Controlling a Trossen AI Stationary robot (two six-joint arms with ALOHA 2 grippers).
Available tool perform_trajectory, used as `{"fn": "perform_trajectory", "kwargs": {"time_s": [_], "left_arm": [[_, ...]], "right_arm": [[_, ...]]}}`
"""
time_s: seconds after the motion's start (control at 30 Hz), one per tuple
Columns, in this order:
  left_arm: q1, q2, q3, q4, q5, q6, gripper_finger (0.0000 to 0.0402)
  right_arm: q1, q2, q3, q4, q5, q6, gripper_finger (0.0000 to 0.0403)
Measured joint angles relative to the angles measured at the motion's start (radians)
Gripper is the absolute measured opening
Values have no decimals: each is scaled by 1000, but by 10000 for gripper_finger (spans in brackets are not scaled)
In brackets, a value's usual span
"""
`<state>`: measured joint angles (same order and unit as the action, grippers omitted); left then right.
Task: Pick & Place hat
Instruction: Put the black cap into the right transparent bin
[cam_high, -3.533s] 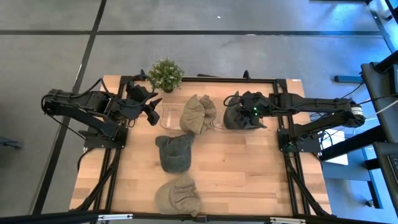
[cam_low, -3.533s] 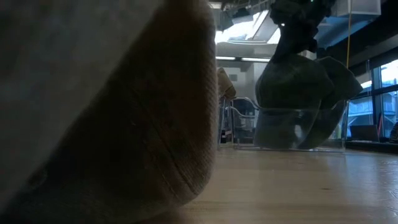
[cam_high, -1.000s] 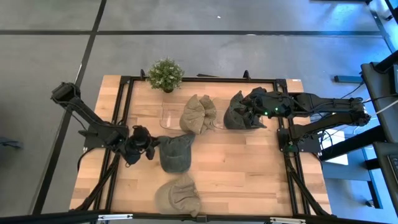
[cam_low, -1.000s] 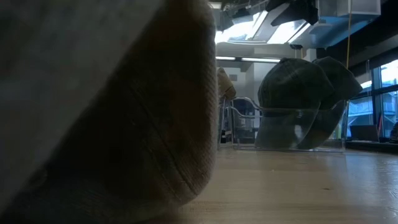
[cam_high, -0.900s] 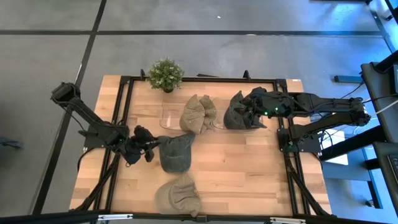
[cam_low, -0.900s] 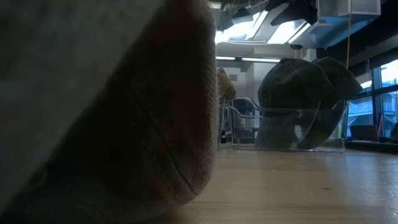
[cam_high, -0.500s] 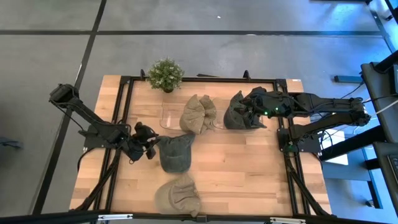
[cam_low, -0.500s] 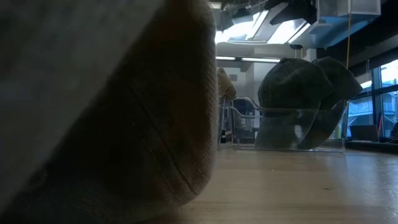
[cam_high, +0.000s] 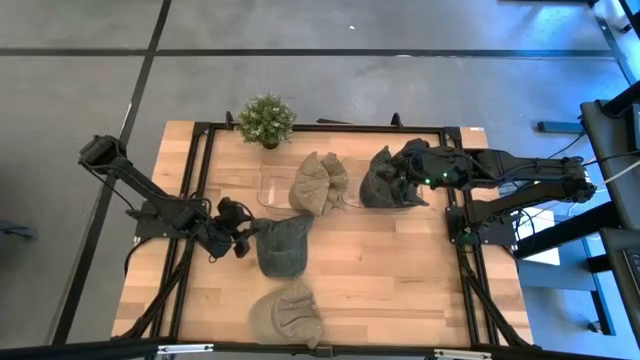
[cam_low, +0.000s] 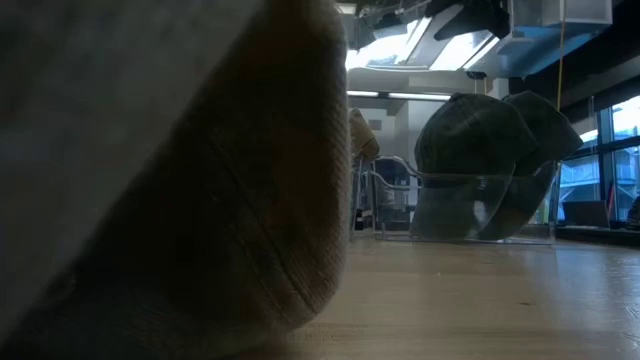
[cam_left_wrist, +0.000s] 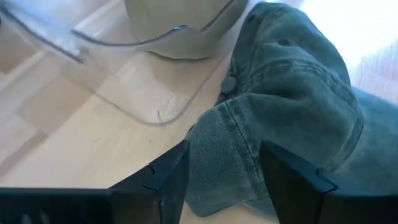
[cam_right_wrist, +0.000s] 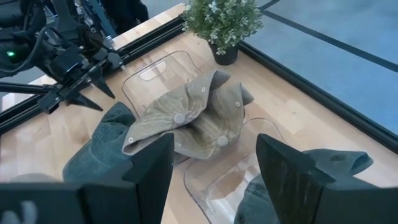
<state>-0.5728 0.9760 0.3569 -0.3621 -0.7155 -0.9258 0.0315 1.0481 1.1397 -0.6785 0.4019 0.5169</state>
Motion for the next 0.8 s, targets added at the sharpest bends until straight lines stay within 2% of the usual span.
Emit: {"fn": "perform_trajectory", "kwargs": {"time_s": [0.17,0.43,0.63,0.8], "left_arm": [[0,4,0,5,9,-110,202],[0,66,0,12,-17,-59,195],[0,147,1,78,-21,-56,194],[1,218,1,77,-5,-108,193]], "right_arm": [[0,0,0,0,10,-1,228],[-2,0,0,0,25,-2,228],[-2,0,0,0,25,-2,228],[-2,10,0,1,25,-2,228]]}}
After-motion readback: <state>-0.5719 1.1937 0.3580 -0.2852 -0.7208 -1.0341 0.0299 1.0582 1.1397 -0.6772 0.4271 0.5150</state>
